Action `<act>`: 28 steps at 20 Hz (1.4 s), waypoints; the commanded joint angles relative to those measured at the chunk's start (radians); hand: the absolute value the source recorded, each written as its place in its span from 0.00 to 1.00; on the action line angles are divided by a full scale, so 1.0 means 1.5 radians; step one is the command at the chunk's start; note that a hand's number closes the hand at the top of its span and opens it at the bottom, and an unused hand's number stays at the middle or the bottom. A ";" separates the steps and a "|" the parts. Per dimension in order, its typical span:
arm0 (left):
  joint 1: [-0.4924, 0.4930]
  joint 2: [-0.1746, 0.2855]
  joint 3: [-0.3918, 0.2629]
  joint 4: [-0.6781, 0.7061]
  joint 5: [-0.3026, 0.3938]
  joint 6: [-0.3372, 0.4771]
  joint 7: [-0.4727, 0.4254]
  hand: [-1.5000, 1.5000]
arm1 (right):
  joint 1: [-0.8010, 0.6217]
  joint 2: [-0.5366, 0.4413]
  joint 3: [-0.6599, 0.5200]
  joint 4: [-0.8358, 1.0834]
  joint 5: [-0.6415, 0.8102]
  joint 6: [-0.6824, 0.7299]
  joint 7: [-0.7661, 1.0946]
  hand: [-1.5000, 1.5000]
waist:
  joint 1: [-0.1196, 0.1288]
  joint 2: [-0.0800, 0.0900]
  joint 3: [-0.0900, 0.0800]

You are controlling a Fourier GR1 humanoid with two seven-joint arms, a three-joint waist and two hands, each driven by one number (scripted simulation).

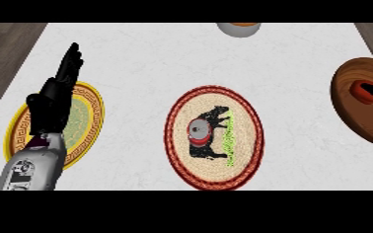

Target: Pick the bell pepper from the placemat and place it in the bowl

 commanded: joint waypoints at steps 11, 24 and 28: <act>0.036 0.023 0.038 -0.012 0.013 -0.023 -0.011 0.50 | 0.122 -0.093 -0.111 0.040 -0.167 0.218 -0.141 0.00 | -0.027 -0.010 -0.003; -0.021 -0.009 0.025 0.004 -0.031 0.011 0.037 0.50 | 0.345 -0.034 -0.112 -0.145 -0.281 0.413 -0.198 0.00 | -0.033 -0.012 -0.004; 0.044 0.003 0.048 -0.030 0.007 -0.030 -0.012 0.50 | 0.401 0.000 -0.108 -0.249 -0.317 0.408 -0.159 0.00 | -0.027 -0.011 -0.004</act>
